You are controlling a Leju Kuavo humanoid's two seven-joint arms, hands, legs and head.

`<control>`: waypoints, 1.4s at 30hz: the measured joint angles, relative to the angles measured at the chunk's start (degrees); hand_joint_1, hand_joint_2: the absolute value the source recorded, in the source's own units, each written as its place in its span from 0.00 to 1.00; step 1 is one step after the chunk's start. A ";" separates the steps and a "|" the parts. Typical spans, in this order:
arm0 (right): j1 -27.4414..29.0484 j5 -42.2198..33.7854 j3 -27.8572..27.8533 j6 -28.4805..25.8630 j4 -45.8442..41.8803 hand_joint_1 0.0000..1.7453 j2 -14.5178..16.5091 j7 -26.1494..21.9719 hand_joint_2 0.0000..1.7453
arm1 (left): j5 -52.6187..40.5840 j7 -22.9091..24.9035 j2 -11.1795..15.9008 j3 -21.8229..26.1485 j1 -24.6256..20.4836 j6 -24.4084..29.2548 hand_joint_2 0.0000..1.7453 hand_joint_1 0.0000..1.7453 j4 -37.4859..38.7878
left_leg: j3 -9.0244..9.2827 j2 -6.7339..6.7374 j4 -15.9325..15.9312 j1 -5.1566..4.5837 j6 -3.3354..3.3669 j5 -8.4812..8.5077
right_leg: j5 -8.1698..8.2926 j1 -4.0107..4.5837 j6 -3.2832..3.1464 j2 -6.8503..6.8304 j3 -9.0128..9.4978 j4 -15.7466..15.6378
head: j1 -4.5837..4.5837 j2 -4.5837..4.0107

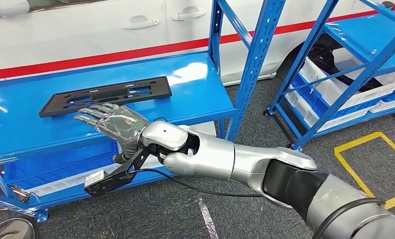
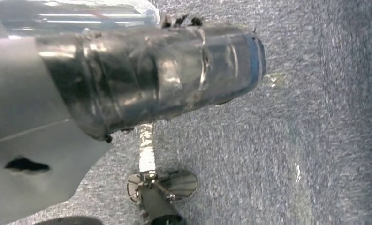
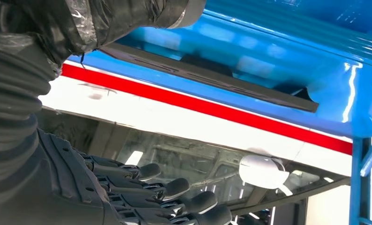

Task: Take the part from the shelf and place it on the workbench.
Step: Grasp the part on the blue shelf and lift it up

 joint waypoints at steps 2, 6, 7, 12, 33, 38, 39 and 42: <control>-0.06 0.42 0.01 0.47 0.05 0.00 0.02 0.08 1.00 | 0.01 0.00 -0.08 0.00 -0.04 0.00 0.00 0.00 0.00 | -0.16 -0.06 0.61 -0.22 -0.39 -0.47 | 2.22 0.14 -0.37 0.02 3.05 -6.36 | -0.02 0.01; -0.01 0.77 0.04 0.98 0.40 0.00 0.08 0.09 1.00 | 0.05 0.02 -0.08 0.00 -0.15 -0.02 0.00 0.00 0.00 | -0.38 -0.06 0.88 -0.26 -1.36 -0.72 | 2.37 0.17 -1.15 0.15 3.95 -8.24 | -0.04 0.01; -0.04 0.82 0.04 1.08 0.49 0.00 0.12 0.08 1.00 | 0.07 0.02 -0.07 0.00 -0.17 -0.03 0.00 0.00 0.00 | -0.63 -0.02 1.60 -0.23 -1.68 -1.27 | 2.42 0.03 -1.43 0.12 4.16 -8.45 | -0.05 0.01; -0.09 1.47 0.44 1.89 0.98 0.00 0.47 0.07 1.00 | 0.13 -0.01 -0.32 0.00 -0.17 -0.42 0.00 0.00 0.00 | -7.85 0.13 15.86 0.32 -2.99 -6.74 | 1.97 -0.17 -2.33 -0.11 4.79 -8.71 | -0.07 0.01; 0.03 1.78 0.91 2.60 5.49 0.00 0.49 0.16 1.00 | 0.44 -0.50 -0.96 0.02 -0.42 -0.74 0.00 0.00 0.02 | 4.16 -0.04 -0.38 0.09 -0.63 -3.66 | 4.36 -0.23 0.28 0.00 1.10 -7.11 | 0.00 0.01; 0.02 1.85 0.92 2.58 5.99 0.00 0.52 0.27 1.00 | 0.34 -0.55 -0.93 0.02 -0.66 -0.76 0.00 0.00 0.02 | 3.40 0.11 2.30 0.04 -2.07 -4.79 | 3.21 -0.22 -1.92 0.19 2.69 -8.20 | 0.06 0.02; 0.00 1.92 0.92 2.57 6.06 0.00 0.54 0.27 1.00 | 0.31 -0.57 -0.95 0.02 -0.70 -0.76 0.00 0.00 0.02 | 1.80 0.15 5.11 0.12 -2.34 -5.31 | 2.93 -0.35 -2.20 0.18 3.28 -8.33 | 0.02 0.01; 0.25 2.32 0.94 2.60 6.44 0.00 0.54 0.41 1.00 | 0.25 -0.58 -1.03 0.02 -0.74 -0.77 0.00 0.00 0.02 | -5.37 0.20 15.23 0.35 -2.96 -8.08 | 1.76 -0.22 -2.65 0.13 4.74 -8.44 | -0.05 0.01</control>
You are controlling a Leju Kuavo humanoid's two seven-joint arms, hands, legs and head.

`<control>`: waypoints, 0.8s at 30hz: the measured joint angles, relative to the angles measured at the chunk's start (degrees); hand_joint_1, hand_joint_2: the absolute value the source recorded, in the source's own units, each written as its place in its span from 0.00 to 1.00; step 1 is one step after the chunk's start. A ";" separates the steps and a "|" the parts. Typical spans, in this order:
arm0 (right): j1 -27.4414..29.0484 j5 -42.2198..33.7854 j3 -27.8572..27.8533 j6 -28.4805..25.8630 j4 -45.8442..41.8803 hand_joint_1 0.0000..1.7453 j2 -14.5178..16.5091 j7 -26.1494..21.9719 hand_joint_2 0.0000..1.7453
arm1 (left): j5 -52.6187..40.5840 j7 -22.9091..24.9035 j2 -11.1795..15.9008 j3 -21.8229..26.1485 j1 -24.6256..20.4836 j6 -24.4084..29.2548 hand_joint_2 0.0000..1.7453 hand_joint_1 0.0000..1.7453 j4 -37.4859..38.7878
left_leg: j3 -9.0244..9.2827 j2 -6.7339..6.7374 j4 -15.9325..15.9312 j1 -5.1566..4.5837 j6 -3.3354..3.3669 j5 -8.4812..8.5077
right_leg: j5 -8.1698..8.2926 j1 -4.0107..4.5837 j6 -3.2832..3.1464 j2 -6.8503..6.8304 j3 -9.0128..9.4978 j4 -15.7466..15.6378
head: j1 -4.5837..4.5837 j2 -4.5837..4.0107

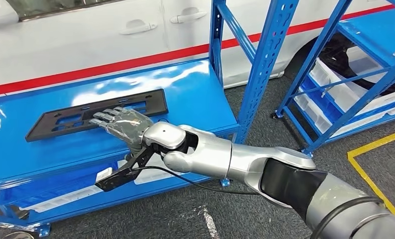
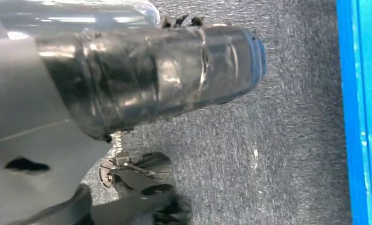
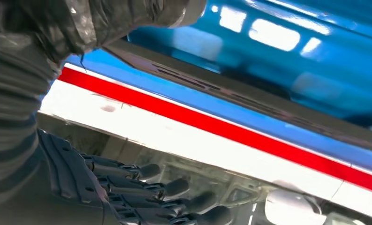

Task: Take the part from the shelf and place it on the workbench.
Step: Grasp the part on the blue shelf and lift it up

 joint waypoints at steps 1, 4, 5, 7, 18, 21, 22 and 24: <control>0.14 0.19 0.00 0.01 0.15 0.00 -0.01 0.09 1.00 | 0.01 0.01 0.01 0.00 0.08 0.00 0.00 0.00 0.00 | -1.54 0.00 1.04 0.01 -0.01 0.06 | -0.44 0.07 -0.03 0.08 0.55 0.00 | -0.01 0.01; 0.33 0.49 0.00 0.07 0.51 0.00 -0.02 0.33 1.00 | 0.04 0.04 0.09 0.00 0.38 0.00 0.00 0.00 0.01 | -0.67 0.00 -7.15 -0.34 0.82 7.05 | -1.85 0.24 0.02 0.41 2.51 -0.06 | -0.01 0.01; 0.37 0.50 0.00 0.09 0.63 0.00 -0.03 0.41 1.00 | 0.05 0.05 0.18 0.00 0.41 0.00 0.00 0.00 0.04 | 0.31 0.01 -10.74 -0.63 1.25 9.28 | -2.25 0.27 0.13 0.47 3.02 -0.14 | -0.01 0.00; 0.51 0.51 0.00 0.15 0.88 0.00 -0.07 0.55 1.00 | 0.07 0.08 0.31 0.00 0.38 0.00 0.00 0.00 0.11 | 1.71 -0.05 -14.79 -1.19 2.03 11.03 | -2.80 0.22 0.59 0.52 3.39 -0.40 | 0.00 0.00; 2.07 0.61 -0.01 0.10 2.52 0.00 -0.68 0.99 1.00 | 0.02 0.09 0.01 0.02 0.43 -0.02 0.00 0.00 0.15 | 6.17 -0.21 -16.63 -0.16 2.86 8.45 | -4.33 -0.24 3.01 0.14 -6.07 12.15 | 0.32 0.01; 2.18 0.45 -0.02 0.18 3.34 0.00 -0.92 1.00 1.00 | 0.00 0.15 -0.10 0.02 0.42 0.01 0.00 0.00 0.19 | 6.25 -0.33 -14.60 0.00 1.78 6.53 | 0.93 -0.60 3.39 0.02 -3.32 3.34 | 0.35 0.01; 2.28 0.37 -0.02 0.27 3.63 0.00 -0.97 0.99 1.00 | 0.01 0.19 -0.09 0.02 0.30 0.03 0.00 0.00 0.22 | 6.05 -0.37 -14.03 -0.08 1.47 6.14 | 0.94 -0.54 3.12 0.05 -2.90 2.27 | 0.37 0.01; 2.53 0.27 -0.02 0.42 4.26 0.00 -1.05 1.01 1.00 | 0.01 0.24 -0.05 0.02 0.19 0.06 0.00 0.00 0.24 | 5.87 -0.43 -13.79 -0.15 1.07 5.92 | 0.29 -0.37 2.20 0.21 -2.79 2.17 | 0.38 0.02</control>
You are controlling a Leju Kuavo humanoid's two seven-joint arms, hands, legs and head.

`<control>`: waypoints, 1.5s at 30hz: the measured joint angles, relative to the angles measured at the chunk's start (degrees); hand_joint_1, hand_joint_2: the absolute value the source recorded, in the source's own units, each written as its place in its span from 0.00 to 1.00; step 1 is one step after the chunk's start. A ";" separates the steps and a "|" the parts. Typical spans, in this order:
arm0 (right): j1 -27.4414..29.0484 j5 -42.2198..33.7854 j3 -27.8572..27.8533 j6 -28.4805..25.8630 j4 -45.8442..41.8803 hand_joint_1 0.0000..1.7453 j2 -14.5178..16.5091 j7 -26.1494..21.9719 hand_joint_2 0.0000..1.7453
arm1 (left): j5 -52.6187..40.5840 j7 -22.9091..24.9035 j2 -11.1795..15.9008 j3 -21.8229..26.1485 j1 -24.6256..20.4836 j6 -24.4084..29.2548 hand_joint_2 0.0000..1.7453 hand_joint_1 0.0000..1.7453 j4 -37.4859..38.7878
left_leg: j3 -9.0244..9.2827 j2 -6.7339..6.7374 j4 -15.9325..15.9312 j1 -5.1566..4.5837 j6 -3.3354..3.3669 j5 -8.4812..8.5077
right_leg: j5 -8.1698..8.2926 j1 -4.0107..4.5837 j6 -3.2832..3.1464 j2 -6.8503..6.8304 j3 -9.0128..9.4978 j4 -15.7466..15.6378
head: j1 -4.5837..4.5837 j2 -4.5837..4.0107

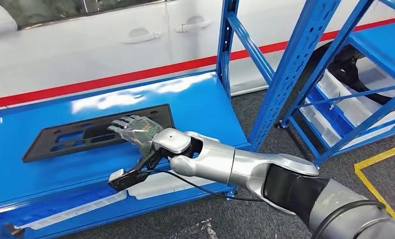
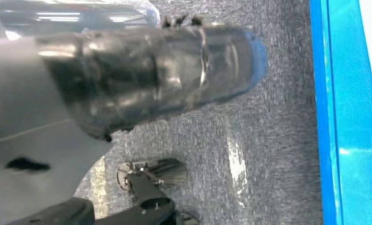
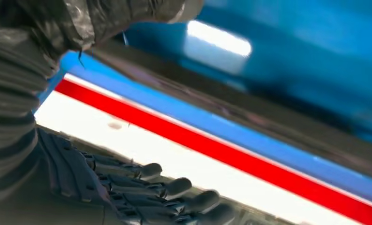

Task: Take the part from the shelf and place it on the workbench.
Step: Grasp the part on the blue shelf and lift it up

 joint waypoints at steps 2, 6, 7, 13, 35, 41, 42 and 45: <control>0.12 -0.13 -0.01 -0.10 0.63 0.00 -0.05 -0.02 1.00 | -0.01 0.00 -0.02 0.00 0.06 0.01 0.00 0.00 0.00 | -0.28 0.13 0.76 0.13 -0.44 -0.68 | -0.17 -0.15 -0.58 0.05 0.26 -0.09 | -0.01 -0.01; 0.55 -0.61 -0.02 -0.80 2.12 0.00 -0.03 -0.22 1.00 | -0.08 0.04 -0.10 0.00 -0.13 -0.02 0.00 0.00 0.00 | -6.49 0.41 12.72 0.28 -1.15 -5.36 | -0.67 -0.09 -1.49 -0.16 1.06 -0.20 | -0.07 -0.01; 0.88 -0.74 -0.02 -1.00 2.66 0.00 -0.03 -0.27 1.00 | -0.11 0.09 -0.10 0.00 -0.10 -0.03 0.00 0.00 0.00 | -8.06 0.41 15.13 0.27 -1.09 -5.68 | -0.80 0.07 -1.64 -0.20 1.23 -0.20 | -0.07 -0.01; 1.70 -0.93 -0.22 -2.39 4.90 0.00 0.14 -0.63 1.00 | -0.26 0.20 0.04 -0.01 -0.04 -0.04 0.00 0.00 0.00 | -2.64 0.36 1.17 -1.06 1.89 2.34 | -1.40 0.62 -1.61 0.09 2.31 -0.58 | -0.05 -0.01; 2.10 -0.98 -0.70 -5.08 9.46 0.00 3.15 -2.97 1.00 | -0.96 0.69 -0.68 0.00 -0.56 -0.83 0.00 0.00 0.02 | -3.70 0.39 6.60 -0.15 -0.57 -2.84 | -0.49 -0.24 -1.33 -0.12 1.59 -0.73 | -0.05 -0.01; 1.98 -0.98 -0.70 -5.94 11.05 0.00 4.79 -4.02 1.00 | -0.86 0.68 -0.78 0.00 -0.59 -0.85 0.00 0.00 0.02 | -5.41 0.40 8.26 0.01 -0.31 -0.66 | -0.87 -0.04 -1.53 -0.10 2.02 -0.74 | -0.05 -0.01; 1.92 -0.98 -0.70 -6.08 11.19 0.00 5.02 -4.10 1.00 | -0.83 0.66 -0.78 0.00 -0.62 -0.87 0.00 0.00 0.02 | -3.48 0.39 4.44 -0.14 -0.01 0.75 | -0.99 0.05 -1.42 -0.06 2.15 -0.79 | -0.05 -0.01; 1.87 -1.03 -0.70 -6.40 11.57 0.00 5.43 -4.21 1.00 | -0.80 0.59 -0.79 0.00 -0.67 -0.98 0.00 0.00 0.02 | -0.96 0.28 -0.48 -0.69 0.50 1.45 | -0.96 0.16 -0.70 -0.04 2.34 -1.32 | -0.04 -0.01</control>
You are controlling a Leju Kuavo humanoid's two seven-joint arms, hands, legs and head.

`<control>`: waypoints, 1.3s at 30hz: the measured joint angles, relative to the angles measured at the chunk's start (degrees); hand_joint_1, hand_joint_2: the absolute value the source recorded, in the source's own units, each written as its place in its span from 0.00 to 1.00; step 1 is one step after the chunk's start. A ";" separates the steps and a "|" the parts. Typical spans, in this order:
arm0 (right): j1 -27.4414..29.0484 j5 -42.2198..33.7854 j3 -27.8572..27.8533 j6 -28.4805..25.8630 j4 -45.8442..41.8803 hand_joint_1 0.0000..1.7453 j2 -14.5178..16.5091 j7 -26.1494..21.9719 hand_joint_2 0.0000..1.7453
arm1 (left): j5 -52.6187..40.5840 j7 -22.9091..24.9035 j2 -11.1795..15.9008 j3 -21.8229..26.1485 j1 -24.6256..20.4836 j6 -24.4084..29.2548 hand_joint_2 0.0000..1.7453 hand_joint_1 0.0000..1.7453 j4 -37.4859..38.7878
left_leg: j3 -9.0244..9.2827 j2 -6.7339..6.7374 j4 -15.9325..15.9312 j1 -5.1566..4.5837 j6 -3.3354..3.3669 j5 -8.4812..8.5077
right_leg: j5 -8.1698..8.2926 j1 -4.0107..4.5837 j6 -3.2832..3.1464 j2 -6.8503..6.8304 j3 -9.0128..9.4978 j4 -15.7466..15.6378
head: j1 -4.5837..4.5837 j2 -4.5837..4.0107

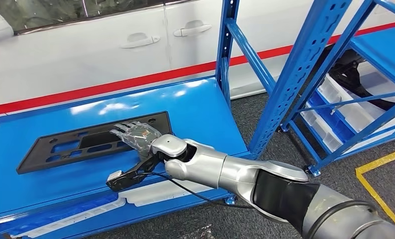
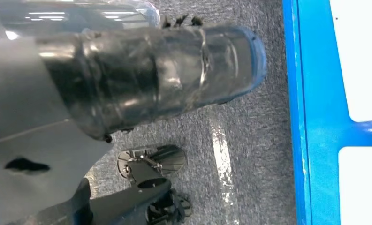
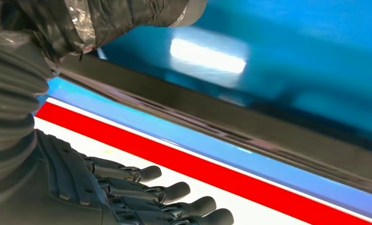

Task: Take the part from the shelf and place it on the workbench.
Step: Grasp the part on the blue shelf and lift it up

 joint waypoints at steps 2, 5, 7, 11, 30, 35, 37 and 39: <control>0.06 -0.03 -0.01 -0.11 0.18 0.00 0.15 -0.02 1.00 | -0.02 -0.02 -0.02 0.00 0.12 -0.02 0.00 0.00 0.00 | 0.39 0.01 -0.80 0.15 0.32 0.26 | -0.03 0.01 0.61 -0.03 0.25 -0.35 | 0.01 0.00; 0.02 -0.04 -0.04 -0.21 0.32 0.00 0.24 -0.03 1.00 | -0.04 -0.04 -0.07 -0.01 0.27 -0.02 0.00 0.00 0.00 | 1.49 0.20 -2.17 0.58 1.15 0.62 | -2.94 0.20 1.10 -0.17 -2.01 4.70 | 0.05 -0.01; 0.26 -0.05 -0.04 -0.23 0.50 0.00 0.24 -0.02 1.00 | -0.04 -0.05 -0.07 -0.02 0.17 -0.02 0.00 0.00 0.00 | 1.63 0.19 -2.11 0.47 1.58 0.40 | -5.63 0.26 1.16 -0.19 -5.89 11.97 | 0.05 0.00; 0.74 -0.09 -0.04 -0.13 0.89 0.00 0.23 0.03 1.00 | -0.04 -0.05 -0.20 0.00 0.34 -0.03 0.00 0.00 0.00 | 2.07 0.04 -1.01 0.42 1.52 -0.82 | -0.85 0.12 1.18 -0.28 -6.05 8.98 | 0.06 -0.01; 0.92 -1.73 0.20 7.03 4.37 0.98 0.23 4.66 1.00 | 2.14 -0.74 -0.01 0.09 0.38 0.56 0.00 0.00 0.00 | 0.35 0.05 0.08 0.37 -0.58 -0.31 | 0.83 -0.14 -0.14 0.18 -0.73 0.06 | -0.03 0.00; 0.48 -2.18 0.17 6.92 5.01 0.99 0.03 4.95 1.00 | 2.83 -1.41 -0.01 0.26 0.55 -0.56 0.00 0.00 0.00 | 1.40 0.28 -1.82 0.80 0.94 0.57 | -1.45 0.11 1.16 0.02 -1.89 3.09 | 0.02 -0.01; 0.46 -2.20 0.17 6.87 5.22 1.00 -0.10 4.95 1.00 | 2.84 -1.47 0.04 0.54 0.54 -0.69 0.00 0.00 0.00 | 1.46 0.34 -1.92 0.63 1.26 0.60 | -4.90 0.12 1.19 -0.04 -4.99 10.08 | 0.02 -0.01; 0.49 -2.20 0.17 6.83 5.46 1.00 -0.22 4.95 1.00 | 2.89 -1.54 0.05 0.86 0.57 -0.85 0.00 0.00 0.00 | 1.47 0.34 -1.81 0.54 1.34 0.53 | -6.01 0.07 1.31 -0.06 -7.04 14.57 | 0.02 0.00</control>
